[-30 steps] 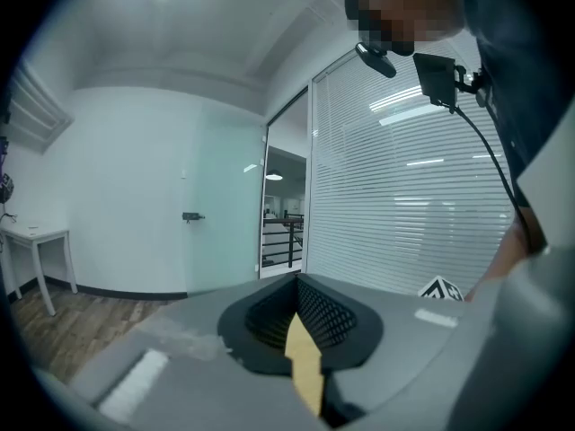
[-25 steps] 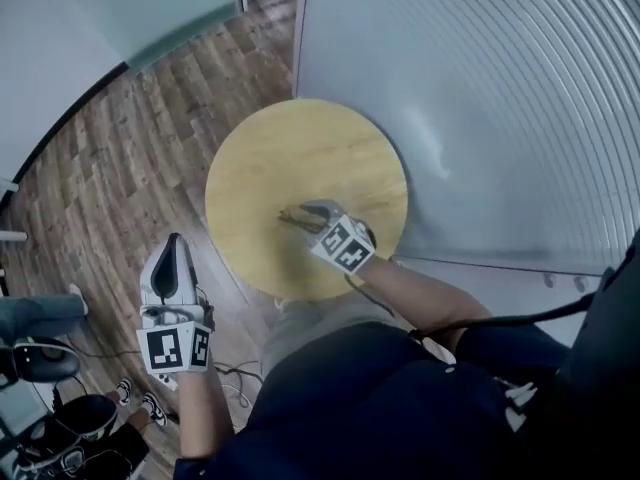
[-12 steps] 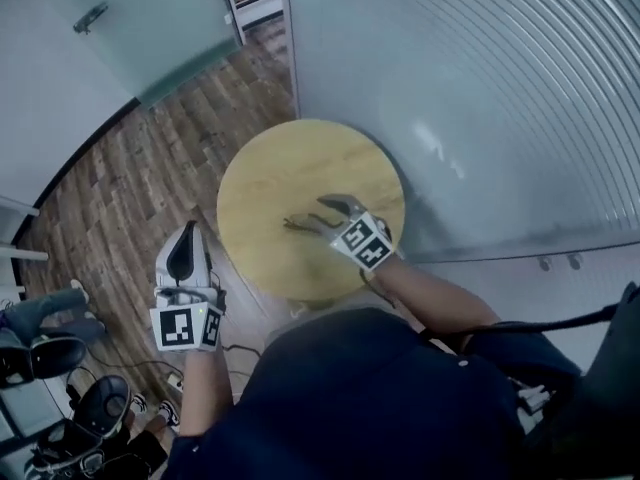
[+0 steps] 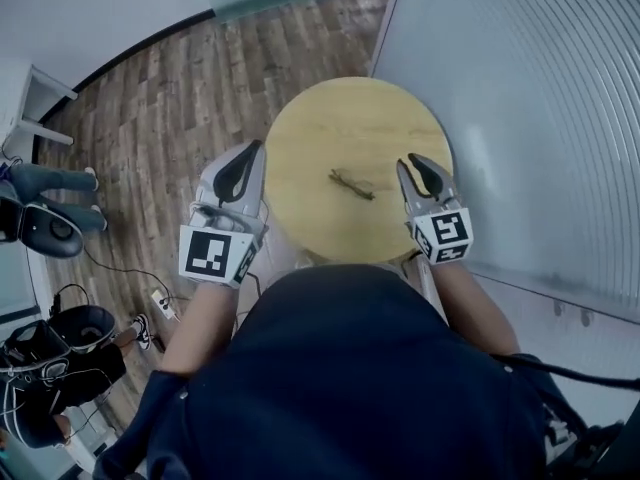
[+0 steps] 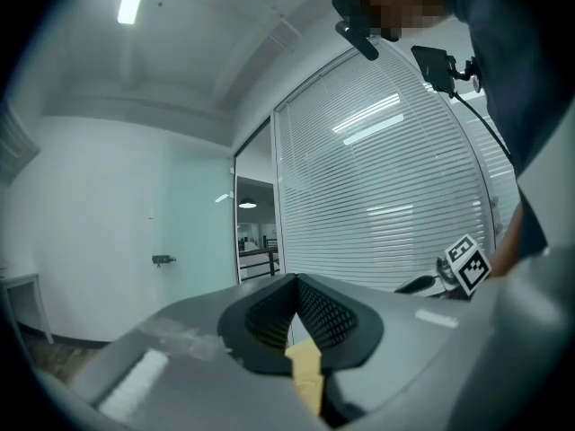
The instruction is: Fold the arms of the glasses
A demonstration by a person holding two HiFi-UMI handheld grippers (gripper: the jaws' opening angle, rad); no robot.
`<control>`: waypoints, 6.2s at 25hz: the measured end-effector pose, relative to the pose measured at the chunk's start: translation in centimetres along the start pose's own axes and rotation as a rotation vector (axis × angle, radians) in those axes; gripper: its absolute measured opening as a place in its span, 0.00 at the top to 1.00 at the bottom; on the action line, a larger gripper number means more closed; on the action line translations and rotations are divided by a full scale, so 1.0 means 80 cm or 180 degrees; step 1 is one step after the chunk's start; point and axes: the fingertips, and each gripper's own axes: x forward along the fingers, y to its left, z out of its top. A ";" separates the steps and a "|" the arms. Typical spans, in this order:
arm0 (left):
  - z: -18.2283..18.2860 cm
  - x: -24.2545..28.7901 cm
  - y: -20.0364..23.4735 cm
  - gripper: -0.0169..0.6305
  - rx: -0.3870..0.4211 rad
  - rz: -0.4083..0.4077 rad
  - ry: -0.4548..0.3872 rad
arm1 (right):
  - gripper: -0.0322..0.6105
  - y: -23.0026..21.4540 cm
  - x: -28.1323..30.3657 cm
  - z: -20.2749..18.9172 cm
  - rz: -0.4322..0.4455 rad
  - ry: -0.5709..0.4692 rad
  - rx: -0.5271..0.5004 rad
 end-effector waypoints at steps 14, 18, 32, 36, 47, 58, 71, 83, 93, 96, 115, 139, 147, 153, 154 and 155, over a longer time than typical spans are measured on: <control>-0.047 0.013 -0.025 0.97 -0.0040 0.0004 0.0071 | 0.94 -0.012 -0.043 -0.024 -0.0094 -0.0285 0.0040; -0.042 0.015 -0.024 0.97 -0.0048 0.0010 0.0118 | 0.94 -0.010 -0.039 -0.020 -0.0064 -0.0284 0.0126; -0.127 0.010 -0.017 0.97 -0.0172 0.0269 0.0460 | 0.84 0.061 0.093 -0.179 0.0903 0.0527 0.0203; -0.133 0.019 0.022 0.97 -0.0266 0.0415 0.0577 | 0.83 0.084 0.146 -0.232 0.1154 0.1022 0.0169; -0.202 -0.035 0.078 0.97 -0.0522 0.0793 0.0950 | 0.78 0.120 0.232 -0.317 0.1303 0.1879 0.0050; -0.200 -0.058 0.087 0.97 -0.0577 0.0869 0.0854 | 0.90 0.136 0.226 -0.307 0.1369 0.1942 0.0031; -0.179 -0.024 0.053 0.97 -0.0394 0.0579 0.0714 | 0.90 0.103 0.182 -0.240 0.1265 0.1237 0.0250; -0.157 -0.003 -0.019 0.97 -0.0208 0.0327 0.0672 | 0.90 0.054 0.098 -0.224 0.1139 0.0553 0.0540; -0.154 0.008 -0.064 0.97 -0.0134 0.0241 0.0691 | 0.90 0.032 0.068 -0.239 0.1104 0.0403 0.0770; -0.152 0.009 -0.067 0.97 -0.0111 0.0236 0.0644 | 0.90 0.026 0.064 -0.245 0.1072 0.0390 0.0815; -0.129 -0.001 -0.057 0.97 -0.0045 0.0198 0.0569 | 0.79 0.015 0.042 -0.228 0.0866 0.0348 0.0866; -0.153 -0.006 0.024 0.97 -0.0317 0.0139 0.0629 | 0.76 0.112 0.114 -0.269 0.0525 0.1599 0.0041; -0.182 0.000 0.040 0.97 -0.0367 0.0107 0.0707 | 0.76 0.101 0.120 -0.299 0.0456 0.1640 0.0183; -0.174 0.016 0.037 0.97 -0.0353 0.0001 0.0602 | 0.76 0.143 0.116 -0.247 0.0796 0.1083 0.0248; -0.168 0.022 0.036 0.97 -0.0346 -0.0012 0.0572 | 0.76 0.145 0.113 -0.232 0.0841 0.0981 0.0227; -0.161 0.029 0.035 0.97 -0.0337 -0.0023 0.0538 | 0.76 0.143 0.110 -0.220 0.0857 0.0919 0.0201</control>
